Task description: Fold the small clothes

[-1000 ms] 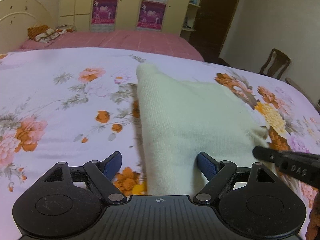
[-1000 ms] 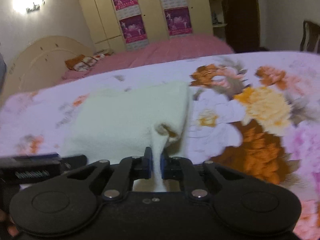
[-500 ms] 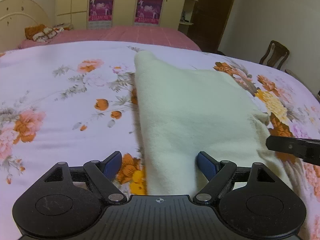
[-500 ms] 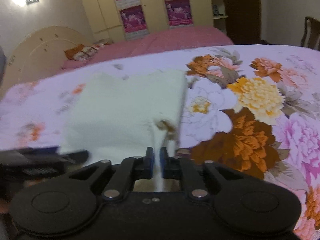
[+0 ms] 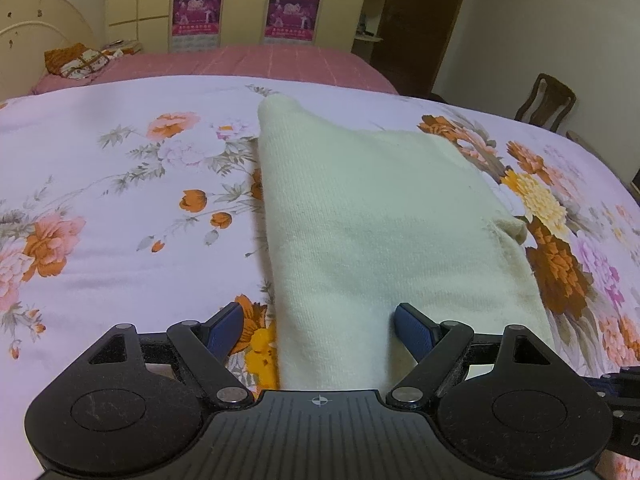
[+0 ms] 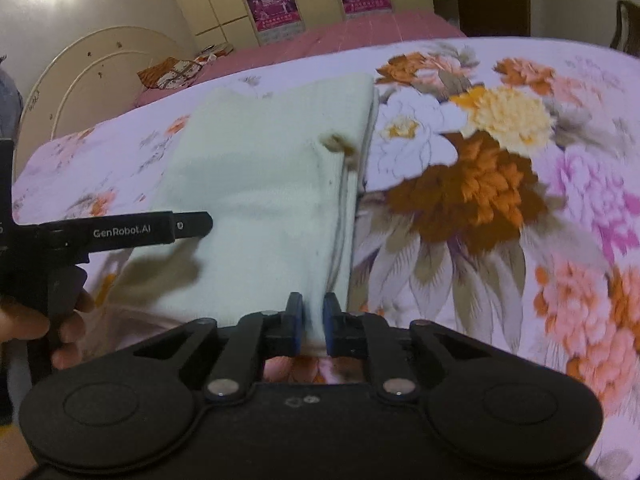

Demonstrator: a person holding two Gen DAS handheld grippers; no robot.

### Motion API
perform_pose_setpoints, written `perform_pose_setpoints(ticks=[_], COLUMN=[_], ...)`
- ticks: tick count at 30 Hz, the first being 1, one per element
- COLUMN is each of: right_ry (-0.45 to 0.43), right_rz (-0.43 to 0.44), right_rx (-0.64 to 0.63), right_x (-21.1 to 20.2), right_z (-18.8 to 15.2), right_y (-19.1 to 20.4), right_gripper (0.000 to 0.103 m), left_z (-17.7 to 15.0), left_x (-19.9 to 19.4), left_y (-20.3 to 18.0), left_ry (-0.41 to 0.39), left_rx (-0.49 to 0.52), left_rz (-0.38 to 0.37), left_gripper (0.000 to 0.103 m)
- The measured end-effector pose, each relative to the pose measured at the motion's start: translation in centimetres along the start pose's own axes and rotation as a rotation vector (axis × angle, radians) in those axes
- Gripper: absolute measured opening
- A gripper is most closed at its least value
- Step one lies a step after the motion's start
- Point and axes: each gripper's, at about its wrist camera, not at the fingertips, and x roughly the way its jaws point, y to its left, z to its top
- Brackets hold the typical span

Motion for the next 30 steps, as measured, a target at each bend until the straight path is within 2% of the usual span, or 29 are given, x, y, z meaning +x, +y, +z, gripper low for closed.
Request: perform_pose_setpoints(ticks=[4,6,8,10,12,19,21,23,25,26,28,30], right_ry=[0.002,-0.026,-0.055,-0.08,-0.091,-0.118,-0.112,-0.103,-0.096,-0.09,-0.066,-0.055], right_rz=[-0.022,-0.012,0.011,0.04,0.048,0.103,0.142,0.144,0.144,0.155,0.186,0.212], right_rx=[-0.024,-0.024,0.013,0.045,0.065,0.196,0.251,0.289,0.311,0.317,0.333,0.35], right_x=[-0.4,-0.8,-1.1,-1.2,-0.9,1.7,2.9,4.2,5.3,5.8,7.2,8.3], right_z=[-0.1,0.5,1.5,2.5,3.5,6.6,7.4,7.9,8.2,8.3,8.4,8.3], right_y=[0.1,0.2,-0.1,-0.4,-0.6,-2.7,-3.5,-4.0,-4.4,-4.6,-4.9,-5.1], right_gripper=[0.012,0.022,0.043,0.056,0.057,0.075,0.076,0.076,0.077,0.077,0.077,0.065], left_z=[0.1,0.2,0.4,0.6,0.9,2.9,3.3,3.5,3.5,3.4,3.4,3.4], left_x=[-0.1,-0.2,-0.2,-0.3,-0.4,0.8,1.6,2.5,3.2,3.6,3.9,4.2], left_y=[0.1,0.2,0.2,0.4,0.7,2.6,3.2,3.6,3.7,3.7,3.6,3.7], left_ry=[0.006,0.007,0.008,0.007,0.0,0.009,0.03,0.043,0.053,0.06,0.059,0.057], left_rx=[-0.003,-0.009,-0.016,-0.025,-0.036,-0.134,-0.18,-0.209,-0.224,-0.224,-0.232,-0.246], left_rz=[-0.002,-0.005,-0.009,-0.015,-0.022,-0.1,-0.129,-0.157,-0.189,-0.211,-0.23,-0.243], left_gripper=[0.082,0.082,0.082,0.082,0.082,0.082,0.082,0.082,0.074,0.066,0.064,0.06])
